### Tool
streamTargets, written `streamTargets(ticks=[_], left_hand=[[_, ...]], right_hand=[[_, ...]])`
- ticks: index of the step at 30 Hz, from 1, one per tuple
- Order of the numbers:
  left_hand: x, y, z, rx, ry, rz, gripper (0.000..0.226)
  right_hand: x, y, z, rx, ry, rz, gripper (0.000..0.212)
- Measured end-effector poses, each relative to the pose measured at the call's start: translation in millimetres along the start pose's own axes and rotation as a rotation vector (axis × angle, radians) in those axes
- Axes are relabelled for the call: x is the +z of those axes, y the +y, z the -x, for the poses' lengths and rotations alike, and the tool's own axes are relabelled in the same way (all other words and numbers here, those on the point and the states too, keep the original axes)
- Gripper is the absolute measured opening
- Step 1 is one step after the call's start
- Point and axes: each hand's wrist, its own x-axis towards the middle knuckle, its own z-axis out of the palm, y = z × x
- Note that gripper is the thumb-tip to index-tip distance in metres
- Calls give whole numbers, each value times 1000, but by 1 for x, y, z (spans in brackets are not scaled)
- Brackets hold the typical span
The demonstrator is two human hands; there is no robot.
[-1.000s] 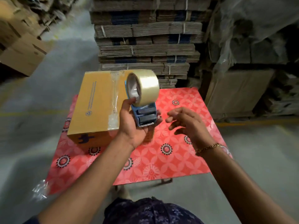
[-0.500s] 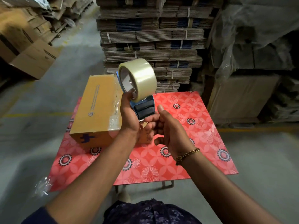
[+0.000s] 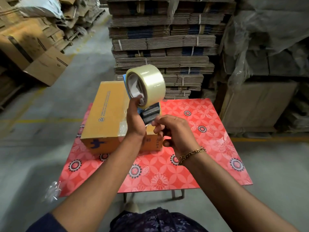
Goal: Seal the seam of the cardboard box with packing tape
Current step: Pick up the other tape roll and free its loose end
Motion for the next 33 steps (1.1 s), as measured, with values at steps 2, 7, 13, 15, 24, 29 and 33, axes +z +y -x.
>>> streamTargets(ticks=[2,7,13,15,24,29,33], left_hand=[[-2,-2,-7,-51,23,33,54],[-1,-11,-8,-173,-98,87,54],[4,-24,-17,-268,-70,78,65],[1,-28,-28,-258,-25,49,63],[-38,-71,-72,-477,121,-250,20],[-64,-88,-103,-528,116,-344,14],[-76,-99,-123,-502,171,-411,25]], right_hand=[[6,11,6,-16,34,-40,17],[13,31,15,-66,131,-154,19],[4,42,22,-91,202,-150,22],[1,47,23,-90,194,-136,26],[-13,82,-13,159,234,-108,17],[-10,111,-40,300,249,-108,17],[-4,124,-57,354,269,-120,14]])
